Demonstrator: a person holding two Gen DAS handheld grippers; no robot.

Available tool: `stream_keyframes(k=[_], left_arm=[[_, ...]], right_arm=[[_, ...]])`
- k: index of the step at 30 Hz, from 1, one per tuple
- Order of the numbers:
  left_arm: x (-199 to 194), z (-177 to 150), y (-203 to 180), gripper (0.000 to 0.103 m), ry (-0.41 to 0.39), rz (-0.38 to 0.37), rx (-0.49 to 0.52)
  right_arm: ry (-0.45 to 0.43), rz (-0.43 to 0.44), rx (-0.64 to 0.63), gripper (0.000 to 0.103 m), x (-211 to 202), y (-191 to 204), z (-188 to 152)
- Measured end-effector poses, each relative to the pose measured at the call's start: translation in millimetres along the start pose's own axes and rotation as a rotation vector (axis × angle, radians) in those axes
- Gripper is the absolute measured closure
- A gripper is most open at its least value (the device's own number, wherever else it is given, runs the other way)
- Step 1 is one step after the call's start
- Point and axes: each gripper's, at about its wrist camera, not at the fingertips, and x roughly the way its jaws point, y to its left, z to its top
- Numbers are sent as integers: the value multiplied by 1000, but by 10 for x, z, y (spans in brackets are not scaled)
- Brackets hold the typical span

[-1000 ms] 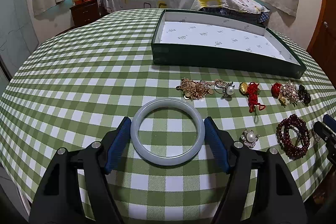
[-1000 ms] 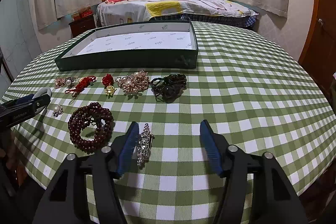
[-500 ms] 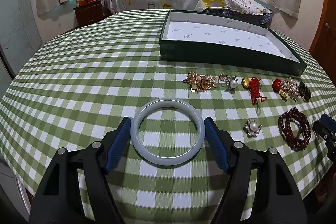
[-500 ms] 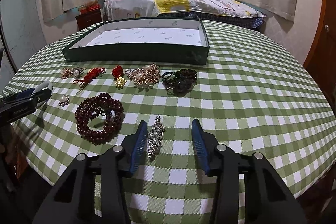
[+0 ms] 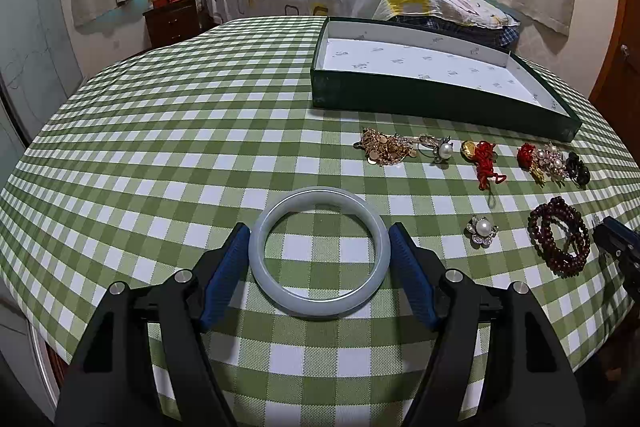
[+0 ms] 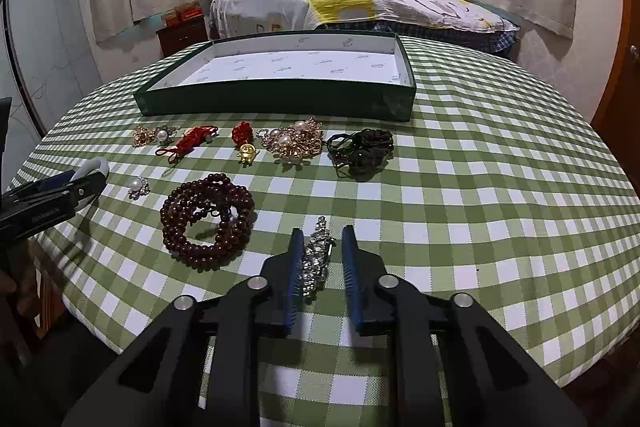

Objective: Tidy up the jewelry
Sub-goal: 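Carry the bangle into the green box with the left tool while the right tool places the brooch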

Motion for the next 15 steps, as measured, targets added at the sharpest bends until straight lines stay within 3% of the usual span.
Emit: stream_keyframes(k=[2, 15], left_arm=[[1, 1, 1, 34, 0, 0, 1], [-100, 97, -9, 34, -26, -12, -14]], right_arm=[[1, 11, 1, 91, 3, 7, -3], [-26, 27, 31, 91, -49, -50, 114]])
